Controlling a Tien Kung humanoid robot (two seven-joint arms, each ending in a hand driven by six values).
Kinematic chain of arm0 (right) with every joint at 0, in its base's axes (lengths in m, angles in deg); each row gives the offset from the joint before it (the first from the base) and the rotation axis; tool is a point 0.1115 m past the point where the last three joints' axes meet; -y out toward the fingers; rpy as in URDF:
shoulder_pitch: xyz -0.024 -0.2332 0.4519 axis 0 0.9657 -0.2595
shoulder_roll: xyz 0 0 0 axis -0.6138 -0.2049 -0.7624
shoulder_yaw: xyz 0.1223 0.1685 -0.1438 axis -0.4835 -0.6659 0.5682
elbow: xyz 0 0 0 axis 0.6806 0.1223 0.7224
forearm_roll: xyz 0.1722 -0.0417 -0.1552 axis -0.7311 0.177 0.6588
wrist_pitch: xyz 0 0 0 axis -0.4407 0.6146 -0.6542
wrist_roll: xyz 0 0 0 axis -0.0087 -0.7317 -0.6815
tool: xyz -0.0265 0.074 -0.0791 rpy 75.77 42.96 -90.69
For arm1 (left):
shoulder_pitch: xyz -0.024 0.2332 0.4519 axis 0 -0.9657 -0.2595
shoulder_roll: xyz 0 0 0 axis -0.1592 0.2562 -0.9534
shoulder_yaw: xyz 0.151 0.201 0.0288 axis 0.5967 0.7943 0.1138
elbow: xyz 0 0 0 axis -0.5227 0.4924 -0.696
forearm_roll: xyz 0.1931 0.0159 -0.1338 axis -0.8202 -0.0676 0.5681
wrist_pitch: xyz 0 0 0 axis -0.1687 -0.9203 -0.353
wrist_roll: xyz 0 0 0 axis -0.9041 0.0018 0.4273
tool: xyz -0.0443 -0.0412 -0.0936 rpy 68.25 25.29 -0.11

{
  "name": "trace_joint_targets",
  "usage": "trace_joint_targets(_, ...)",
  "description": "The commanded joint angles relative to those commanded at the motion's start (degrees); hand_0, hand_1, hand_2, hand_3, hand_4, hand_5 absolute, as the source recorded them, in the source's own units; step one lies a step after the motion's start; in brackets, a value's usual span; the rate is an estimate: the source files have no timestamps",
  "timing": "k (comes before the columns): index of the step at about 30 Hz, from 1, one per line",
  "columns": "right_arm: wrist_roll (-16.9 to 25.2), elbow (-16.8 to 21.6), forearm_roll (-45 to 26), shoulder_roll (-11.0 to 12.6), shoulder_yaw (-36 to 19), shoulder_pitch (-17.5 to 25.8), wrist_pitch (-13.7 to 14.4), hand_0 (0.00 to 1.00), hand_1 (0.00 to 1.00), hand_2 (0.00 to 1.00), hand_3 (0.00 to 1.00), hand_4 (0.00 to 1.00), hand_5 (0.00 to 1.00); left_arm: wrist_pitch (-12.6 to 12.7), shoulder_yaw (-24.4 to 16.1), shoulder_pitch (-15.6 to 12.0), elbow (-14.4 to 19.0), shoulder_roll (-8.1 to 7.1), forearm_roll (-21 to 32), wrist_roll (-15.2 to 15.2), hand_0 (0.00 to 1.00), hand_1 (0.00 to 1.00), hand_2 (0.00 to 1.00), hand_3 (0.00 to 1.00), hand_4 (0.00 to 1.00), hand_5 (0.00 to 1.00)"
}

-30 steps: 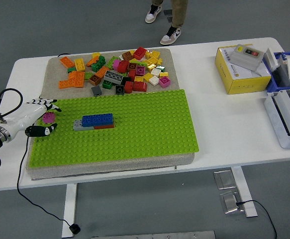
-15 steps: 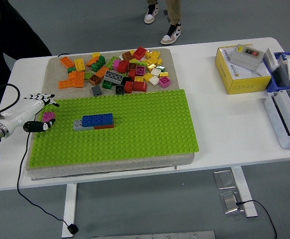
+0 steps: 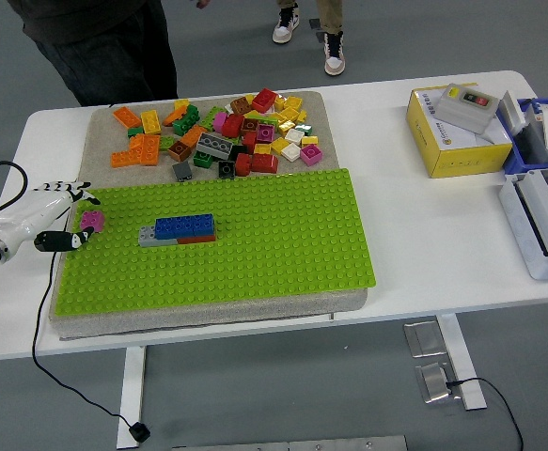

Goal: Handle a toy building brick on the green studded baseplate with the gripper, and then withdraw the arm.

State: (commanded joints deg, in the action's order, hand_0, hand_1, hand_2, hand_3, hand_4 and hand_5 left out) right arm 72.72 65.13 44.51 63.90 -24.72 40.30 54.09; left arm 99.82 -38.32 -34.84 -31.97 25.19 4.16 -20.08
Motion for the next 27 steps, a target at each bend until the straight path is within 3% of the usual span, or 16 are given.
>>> trace_joint_targets(27, 2.29, -0.15, -4.34, 0.06, 3.55, -0.19, -0.5, 0.597, 0.529, 0.654, 0.552, 0.602, 0.998, -0.45, 4.78, 0.88, -2.5, 1.57, 6.96, -0.07, 0.998, 0.998, 0.998, 0.761, 0.607, 0.308)
